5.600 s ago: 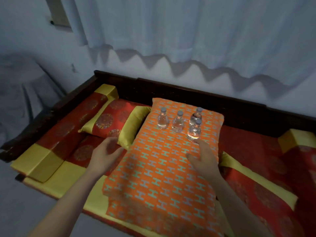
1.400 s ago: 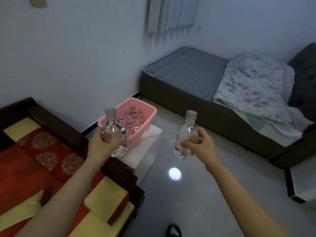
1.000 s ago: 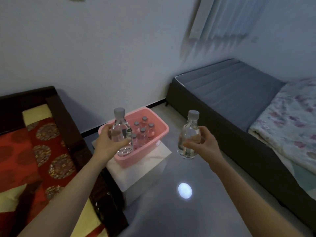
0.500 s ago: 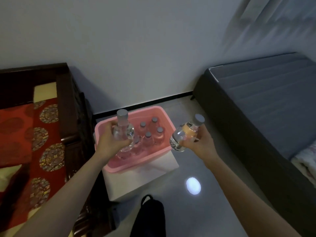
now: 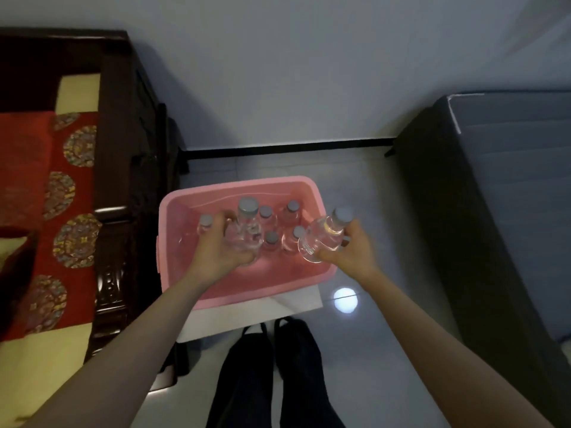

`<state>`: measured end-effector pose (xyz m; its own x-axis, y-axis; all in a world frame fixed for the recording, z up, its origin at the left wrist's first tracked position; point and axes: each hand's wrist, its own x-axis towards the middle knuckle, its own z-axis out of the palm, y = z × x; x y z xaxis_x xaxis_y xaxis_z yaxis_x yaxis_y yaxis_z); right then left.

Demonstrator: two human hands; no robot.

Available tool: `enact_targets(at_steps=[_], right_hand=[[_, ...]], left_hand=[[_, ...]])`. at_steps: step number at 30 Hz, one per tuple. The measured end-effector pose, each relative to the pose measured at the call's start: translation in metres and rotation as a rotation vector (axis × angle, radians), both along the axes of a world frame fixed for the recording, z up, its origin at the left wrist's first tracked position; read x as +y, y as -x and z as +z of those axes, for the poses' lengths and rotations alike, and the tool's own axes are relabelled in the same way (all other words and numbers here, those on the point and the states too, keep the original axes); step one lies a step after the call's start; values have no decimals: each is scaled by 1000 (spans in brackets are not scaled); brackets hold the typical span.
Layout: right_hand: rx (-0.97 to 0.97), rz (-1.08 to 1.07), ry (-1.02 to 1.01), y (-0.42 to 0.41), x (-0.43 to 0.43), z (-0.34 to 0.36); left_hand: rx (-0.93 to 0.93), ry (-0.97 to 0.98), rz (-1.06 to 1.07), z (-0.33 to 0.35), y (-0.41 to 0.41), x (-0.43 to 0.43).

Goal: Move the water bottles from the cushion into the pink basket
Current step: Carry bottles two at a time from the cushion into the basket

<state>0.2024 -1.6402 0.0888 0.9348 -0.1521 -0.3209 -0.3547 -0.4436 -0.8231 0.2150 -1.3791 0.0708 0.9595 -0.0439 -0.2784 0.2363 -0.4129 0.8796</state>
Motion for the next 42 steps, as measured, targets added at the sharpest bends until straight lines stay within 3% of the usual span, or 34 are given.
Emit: enact_targets(at_steps=[5,9,13,21,30,37,42], right_hand=[[28,218,58,-22,-4,-34],[-95,503,192,-31,0,-50],[-54,734,320,-37,3,-66],[33,931,526,-46,10,-100],[89,1020,439,-53,19,-110],[-63,1055,663,-49,27,-109],[-157,1083,579,-47,29,-106]], left_hand=[[32,-7,13,-22,2,-8],[21,-199,-45,-35,8,-17],[65,-186,-115,-44,8,-31],[175,-311,-196,-76,7,-46],[214,-189,-194,-89,9,-55],[210,-230,-247,-96,6,-51],[205,-364,-211,-105,9,-52]])
